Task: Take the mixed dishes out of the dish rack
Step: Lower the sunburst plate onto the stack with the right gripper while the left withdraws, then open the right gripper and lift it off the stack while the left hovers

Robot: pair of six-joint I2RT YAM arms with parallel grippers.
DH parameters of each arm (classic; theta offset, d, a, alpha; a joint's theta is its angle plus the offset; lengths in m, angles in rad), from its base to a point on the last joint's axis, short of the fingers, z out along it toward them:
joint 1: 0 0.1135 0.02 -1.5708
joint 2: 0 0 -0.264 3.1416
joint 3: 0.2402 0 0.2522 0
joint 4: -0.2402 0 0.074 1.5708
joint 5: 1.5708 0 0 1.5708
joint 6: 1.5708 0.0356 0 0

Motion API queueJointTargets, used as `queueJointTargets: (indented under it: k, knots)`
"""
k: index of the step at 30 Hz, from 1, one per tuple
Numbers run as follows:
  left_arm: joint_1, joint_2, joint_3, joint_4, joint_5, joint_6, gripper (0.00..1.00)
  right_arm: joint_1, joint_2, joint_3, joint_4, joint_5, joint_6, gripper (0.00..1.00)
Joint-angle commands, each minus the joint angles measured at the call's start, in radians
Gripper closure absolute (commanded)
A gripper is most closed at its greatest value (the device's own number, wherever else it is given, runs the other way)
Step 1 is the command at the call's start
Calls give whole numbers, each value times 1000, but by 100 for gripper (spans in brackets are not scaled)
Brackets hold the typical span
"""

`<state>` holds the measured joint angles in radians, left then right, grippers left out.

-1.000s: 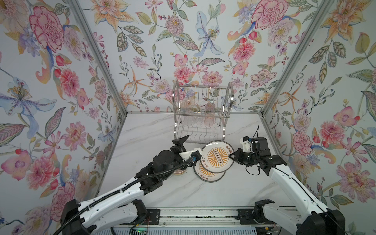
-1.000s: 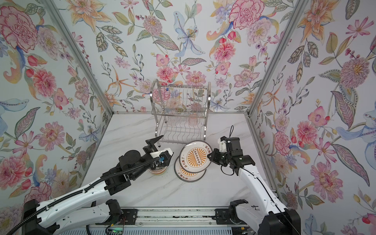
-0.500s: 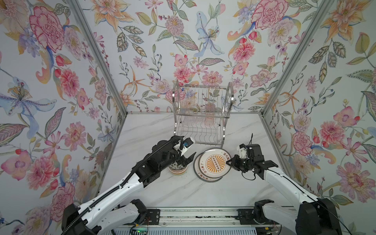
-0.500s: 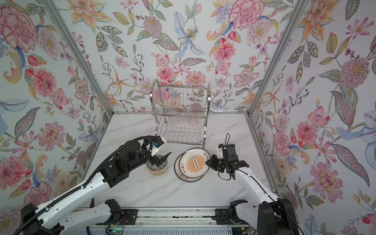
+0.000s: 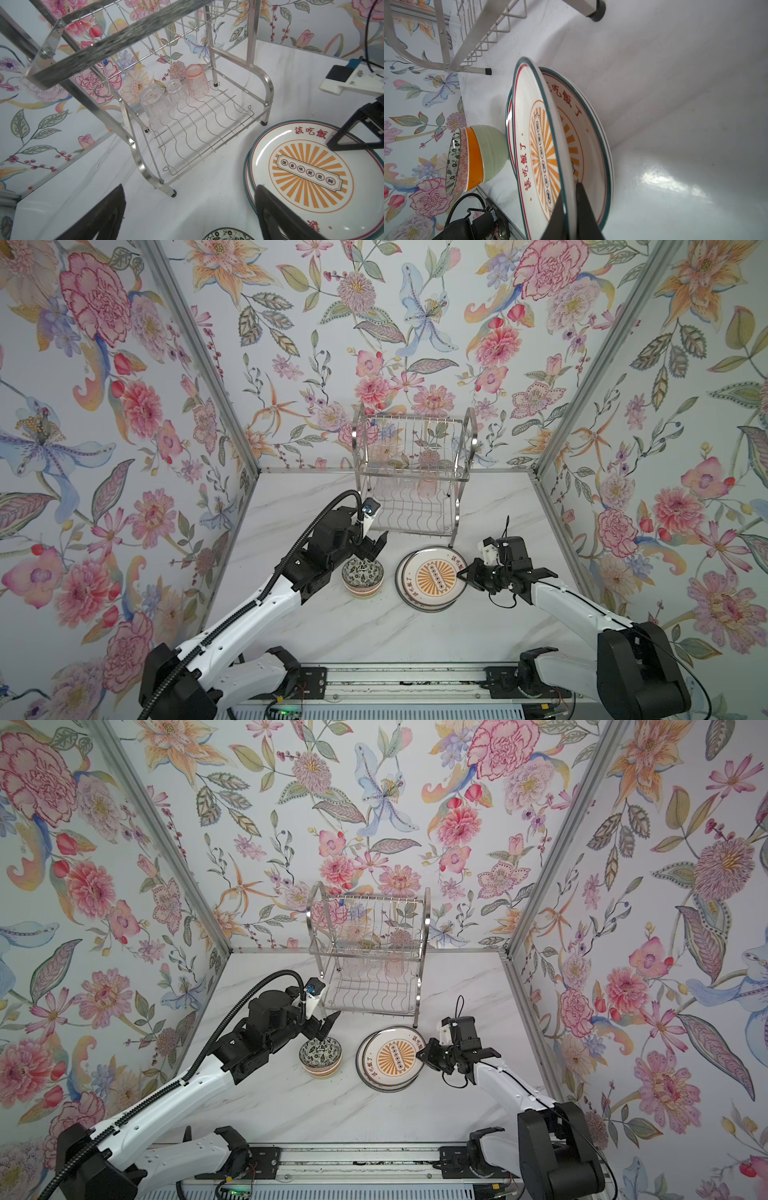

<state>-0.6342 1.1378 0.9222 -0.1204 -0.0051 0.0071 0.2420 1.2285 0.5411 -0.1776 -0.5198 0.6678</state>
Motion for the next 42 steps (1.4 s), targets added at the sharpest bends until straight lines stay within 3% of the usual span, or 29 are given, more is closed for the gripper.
queueJointTargets:
  k: [1, 8, 17, 27, 33, 42]
  knots:
    - [38, 35, 39, -22, -27, -55, 3, 10, 13, -10, 53, -35, 10, 87]
    - [115, 113, 61, -6, -44, -102, 9, 10, 35, -15, 53, -36, 1, 67]
    - [148, 283, 112, 44, -103, -125, 19, 21, 40, 5, 49, -2, -38, 40]
    - [165, 408, 164, 87, -166, -164, 27, 44, 79, 51, 46, 16, -73, 29]
    - [169, 388, 140, 110, -150, -164, 27, 56, 34, 83, -8, 102, -119, 8]
    - [190, 388, 113, 132, -117, -177, 27, 76, -60, 134, -80, 223, -276, 4]
